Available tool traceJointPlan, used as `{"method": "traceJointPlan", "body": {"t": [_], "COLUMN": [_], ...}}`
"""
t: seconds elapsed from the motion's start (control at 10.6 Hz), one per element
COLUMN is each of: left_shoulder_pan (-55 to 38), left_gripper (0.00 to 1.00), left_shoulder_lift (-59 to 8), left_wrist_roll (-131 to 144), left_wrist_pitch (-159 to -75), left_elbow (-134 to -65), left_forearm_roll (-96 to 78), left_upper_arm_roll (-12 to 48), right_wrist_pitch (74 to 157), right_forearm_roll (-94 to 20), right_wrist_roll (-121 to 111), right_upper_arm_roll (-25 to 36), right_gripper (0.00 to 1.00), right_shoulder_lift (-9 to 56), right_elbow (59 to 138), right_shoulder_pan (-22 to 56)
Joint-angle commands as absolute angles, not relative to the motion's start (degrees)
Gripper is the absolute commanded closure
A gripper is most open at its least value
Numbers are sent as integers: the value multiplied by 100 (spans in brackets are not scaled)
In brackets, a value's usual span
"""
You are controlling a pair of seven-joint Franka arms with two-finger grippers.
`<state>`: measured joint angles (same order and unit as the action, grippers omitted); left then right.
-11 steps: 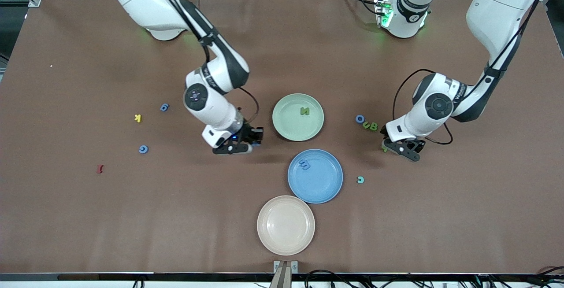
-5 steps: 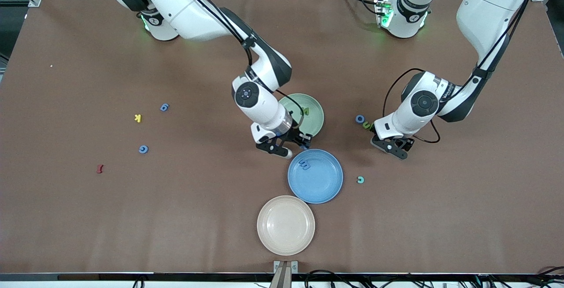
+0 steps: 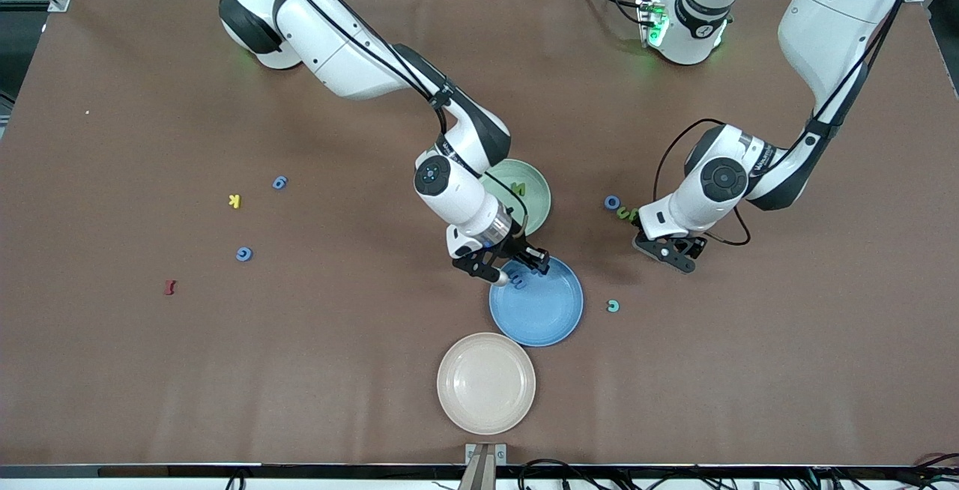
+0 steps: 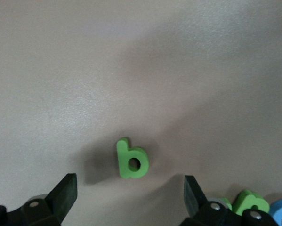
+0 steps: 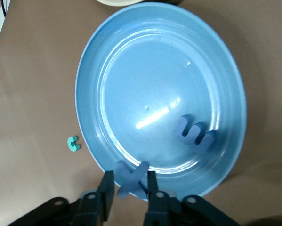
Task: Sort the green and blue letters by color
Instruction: 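Open the right gripper over the blue plate while the left gripper lowers, then grasp the green b with the left gripper while the right gripper returns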
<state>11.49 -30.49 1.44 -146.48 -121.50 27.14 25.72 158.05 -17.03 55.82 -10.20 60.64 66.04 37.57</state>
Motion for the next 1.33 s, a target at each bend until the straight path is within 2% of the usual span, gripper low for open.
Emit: {"method": "traceJointPlan", "body": {"t": [0.0, 0.09, 0.28, 0.38, 0.57, 0.76, 0.85, 0.95, 1.04, 1.14, 1.23], "left_shoulder_pan": [1195, 1204, 1195, 1195, 1195, 1257, 1292, 1283, 1240, 1187, 1169], "left_gripper": [0, 0, 0, 0, 0, 0, 5, 40, 55, 83, 100], "left_shoulder_lift": [-3164, -3199, -3234, -3252, -3331, -3357, -3410, -3410, -3410, -3410, -3410], "left_wrist_roll": [255, 255, 281, 290, 290, 299, 412, 622, 876, 1218, 1265], "left_wrist_pitch": [-14687, -14687, -14687, -14695, -14695, -14835, -14958, -14968, -14968, -14968, -14994], "left_elbow": [-12024, -11971, -11936, -11909, -11848, -11848, -11865, -11865, -11874, -11883, -11883], "left_forearm_roll": [2918, 2918, 2918, 2918, 2909, 2822, 2804, 2804, 2804, 2804, 2812], "left_upper_arm_roll": [2584, 2584, 2584, 2584, 2584, 2584, 2584, 2584, 2584, 2584, 2593], "right_wrist_pitch": [15829, 15794, 15707, 15288, 13955, 13353, 13124, 12661, 12230, 11895, 11674], "right_forearm_roll": [-1802, -1802, -1784, -1784, -1784, -1775, -1775, -1758, -1732, -1731, -1714], "right_wrist_roll": [5634, 5616, 5390, 4944, 4345, 3328, 2783, 2203, 1632, 1052, 393], "right_upper_arm_roll": [-1169, -1230, -1309, -1388, -1389, -1389, -1380, -1345, -1145, -803, -530], "right_gripper": [0, 0, 0, 0, 0, 0, 0, 0, 0, 0, 0], "right_shoulder_lift": [6293, 6215, 5559, 5207, 4556, 3766, 3362, 2992, 2649, 2324, 2033], "right_elbow": [6258, 6397, 7167, 7520, 7873, 8792, 9242, 9585, 9841, 10122, 10369], "right_shoulder_pan": [3648, 3560, 3227, 3008, 2604, 2165, 1953, 1725, 1601, 1582, 1460]}}
